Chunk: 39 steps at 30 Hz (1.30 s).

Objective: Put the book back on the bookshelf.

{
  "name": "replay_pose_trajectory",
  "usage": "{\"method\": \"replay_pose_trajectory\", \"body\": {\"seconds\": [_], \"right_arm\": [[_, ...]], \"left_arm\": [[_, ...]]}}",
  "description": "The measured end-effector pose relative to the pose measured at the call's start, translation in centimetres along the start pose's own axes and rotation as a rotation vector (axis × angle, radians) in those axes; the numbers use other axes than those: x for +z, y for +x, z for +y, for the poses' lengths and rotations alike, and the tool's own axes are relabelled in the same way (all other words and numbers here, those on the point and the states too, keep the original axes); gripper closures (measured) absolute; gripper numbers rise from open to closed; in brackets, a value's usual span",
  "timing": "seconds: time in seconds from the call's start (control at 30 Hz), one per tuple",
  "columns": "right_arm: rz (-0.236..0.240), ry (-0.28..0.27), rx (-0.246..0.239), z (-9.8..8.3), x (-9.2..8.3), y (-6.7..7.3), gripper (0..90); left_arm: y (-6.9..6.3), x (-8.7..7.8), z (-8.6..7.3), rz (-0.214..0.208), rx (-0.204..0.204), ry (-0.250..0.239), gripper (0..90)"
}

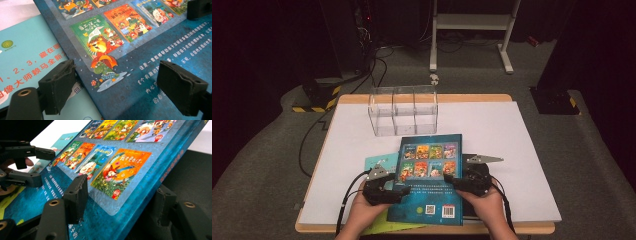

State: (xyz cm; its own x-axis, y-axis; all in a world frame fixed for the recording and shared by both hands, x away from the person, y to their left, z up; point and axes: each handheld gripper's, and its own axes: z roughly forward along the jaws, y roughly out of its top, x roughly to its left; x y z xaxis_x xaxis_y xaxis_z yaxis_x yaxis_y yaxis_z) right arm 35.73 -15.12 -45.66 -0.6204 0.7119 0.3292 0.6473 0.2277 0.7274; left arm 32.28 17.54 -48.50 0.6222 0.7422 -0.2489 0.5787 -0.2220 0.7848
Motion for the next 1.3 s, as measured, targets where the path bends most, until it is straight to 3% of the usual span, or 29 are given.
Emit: {"method": "replay_pose_trajectory", "body": {"seconds": [0.07, 0.23, 0.4, 0.73, 0.9, 1.1, 1.3], "right_arm": [[-0.004, -0.005, -0.010, 0.0, -0.1, 0.2, 39.5], [-0.025, -0.068, -0.100, 0.2, -1.0, 1.4, 40.2], [-0.040, -0.097, -0.149, 0.2, -1.5, 2.1, 40.4], [-0.040, -0.122, -0.183, 0.2, -1.8, 2.4, 40.6], [-0.023, -0.102, -0.139, 0.3, -1.6, 1.9, 40.5], [0.021, -0.050, -0.048, 0.1, -1.0, 0.3, 39.6], [0.022, -0.009, 0.002, -0.3, -0.2, -1.1, 35.4]], "left_arm": [[0.0, 0.0, 0.0, -0.002, -0.005, -0.001, 15.6], [0.8, -0.3, 0.0, -0.052, -0.085, -0.019, 16.2], [0.9, -0.1, 0.1, -0.059, -0.121, -0.028, 15.1], [1.1, -0.2, 0.1, -0.069, -0.120, -0.027, 15.3], [1.0, -0.2, 0.0, -0.061, -0.107, -0.025, 15.9], [0.8, -0.2, 0.0, -0.048, -0.085, -0.022, 15.9], [0.7, -0.2, 0.1, -0.035, -0.072, -0.018, 16.5]]}}
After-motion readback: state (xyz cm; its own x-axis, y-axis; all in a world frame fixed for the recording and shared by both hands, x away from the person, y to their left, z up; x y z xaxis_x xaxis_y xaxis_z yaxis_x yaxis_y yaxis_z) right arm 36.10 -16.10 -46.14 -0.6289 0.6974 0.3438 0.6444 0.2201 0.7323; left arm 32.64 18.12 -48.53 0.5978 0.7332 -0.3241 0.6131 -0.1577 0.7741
